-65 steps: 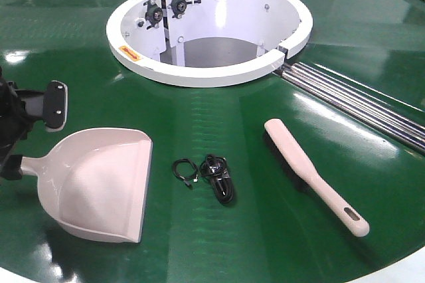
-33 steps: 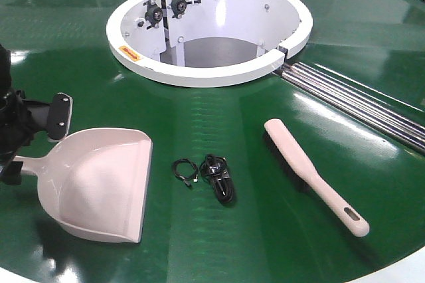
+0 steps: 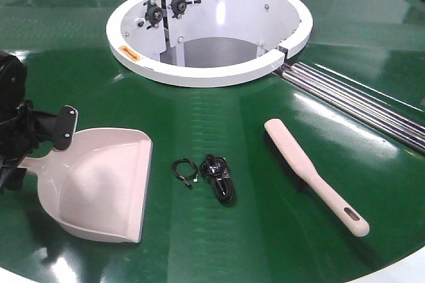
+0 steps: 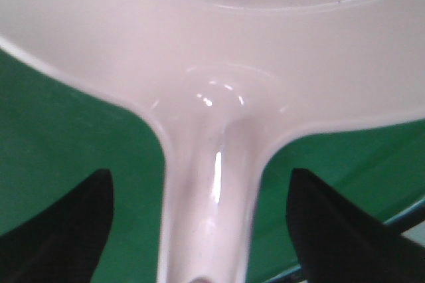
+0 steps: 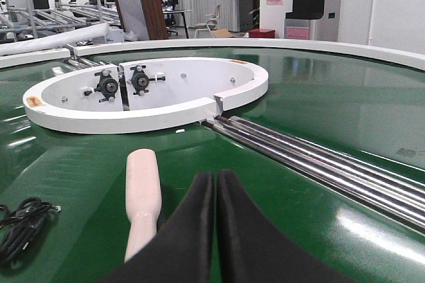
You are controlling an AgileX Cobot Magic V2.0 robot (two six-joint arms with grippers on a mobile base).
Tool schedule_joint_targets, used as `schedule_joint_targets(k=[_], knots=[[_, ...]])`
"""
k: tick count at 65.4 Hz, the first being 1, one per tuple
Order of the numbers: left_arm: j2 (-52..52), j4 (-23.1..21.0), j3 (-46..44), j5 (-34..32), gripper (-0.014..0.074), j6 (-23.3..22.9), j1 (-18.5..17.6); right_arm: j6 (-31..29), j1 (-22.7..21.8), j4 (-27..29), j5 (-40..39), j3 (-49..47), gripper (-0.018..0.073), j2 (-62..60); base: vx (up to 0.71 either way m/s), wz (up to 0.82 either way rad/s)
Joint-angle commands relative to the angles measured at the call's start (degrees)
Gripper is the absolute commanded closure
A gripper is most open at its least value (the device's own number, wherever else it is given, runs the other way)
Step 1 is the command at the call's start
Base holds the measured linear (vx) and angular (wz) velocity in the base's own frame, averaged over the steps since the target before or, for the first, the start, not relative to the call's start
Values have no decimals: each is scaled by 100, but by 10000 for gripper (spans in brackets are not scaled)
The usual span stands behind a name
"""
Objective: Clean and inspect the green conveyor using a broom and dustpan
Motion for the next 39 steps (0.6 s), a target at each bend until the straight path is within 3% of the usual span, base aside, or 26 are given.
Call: schedule_joint_targets(k=[1, 8, 16, 36, 39], knots=[[-155, 96, -124, -115, 84, 1, -2, -7, -39, -37, -411, 18, 568, -62, 0, 0], [-49, 212, -124, -152, 94, 1, -2, -7, -39, -37, -411, 18, 568, -62, 0, 0], [-28, 226, -124, -145, 169, 1, -2, -7, -39, -37, -411, 18, 568, -62, 0, 0], [-67, 363, -158, -28, 590, 1, -2, -7, -39, -37, -411, 18, 568, -62, 0, 0], [-67, 356, -203, 54, 605, 1, -2, -7, -39, -37, -411, 18, 568, -62, 0, 0]])
